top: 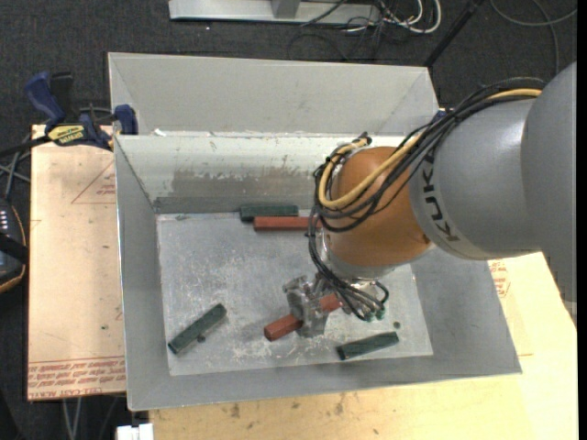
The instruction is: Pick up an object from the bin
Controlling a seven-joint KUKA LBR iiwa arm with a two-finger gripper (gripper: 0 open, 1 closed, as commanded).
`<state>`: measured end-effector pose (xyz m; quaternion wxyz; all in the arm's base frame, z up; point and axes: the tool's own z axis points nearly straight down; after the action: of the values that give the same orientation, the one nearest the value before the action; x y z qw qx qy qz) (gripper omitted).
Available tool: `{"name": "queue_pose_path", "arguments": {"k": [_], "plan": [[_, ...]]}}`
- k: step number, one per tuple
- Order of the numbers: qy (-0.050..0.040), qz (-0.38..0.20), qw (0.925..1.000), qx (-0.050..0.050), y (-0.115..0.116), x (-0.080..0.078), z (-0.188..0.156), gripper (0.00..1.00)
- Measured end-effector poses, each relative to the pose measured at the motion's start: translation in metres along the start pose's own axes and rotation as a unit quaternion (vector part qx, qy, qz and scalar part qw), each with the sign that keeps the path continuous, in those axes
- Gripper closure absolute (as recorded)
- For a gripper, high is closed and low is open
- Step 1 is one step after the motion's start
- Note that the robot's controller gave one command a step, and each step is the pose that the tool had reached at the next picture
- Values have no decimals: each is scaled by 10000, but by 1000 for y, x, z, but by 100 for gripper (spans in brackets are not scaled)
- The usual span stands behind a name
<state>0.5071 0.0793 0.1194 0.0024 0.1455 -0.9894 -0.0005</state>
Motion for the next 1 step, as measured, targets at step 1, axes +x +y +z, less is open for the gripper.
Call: {"name": "queue_pose_path", "arguments": {"k": [1], "plan": [[-15,-2,10000,3,0,-1,-28,100]]}}
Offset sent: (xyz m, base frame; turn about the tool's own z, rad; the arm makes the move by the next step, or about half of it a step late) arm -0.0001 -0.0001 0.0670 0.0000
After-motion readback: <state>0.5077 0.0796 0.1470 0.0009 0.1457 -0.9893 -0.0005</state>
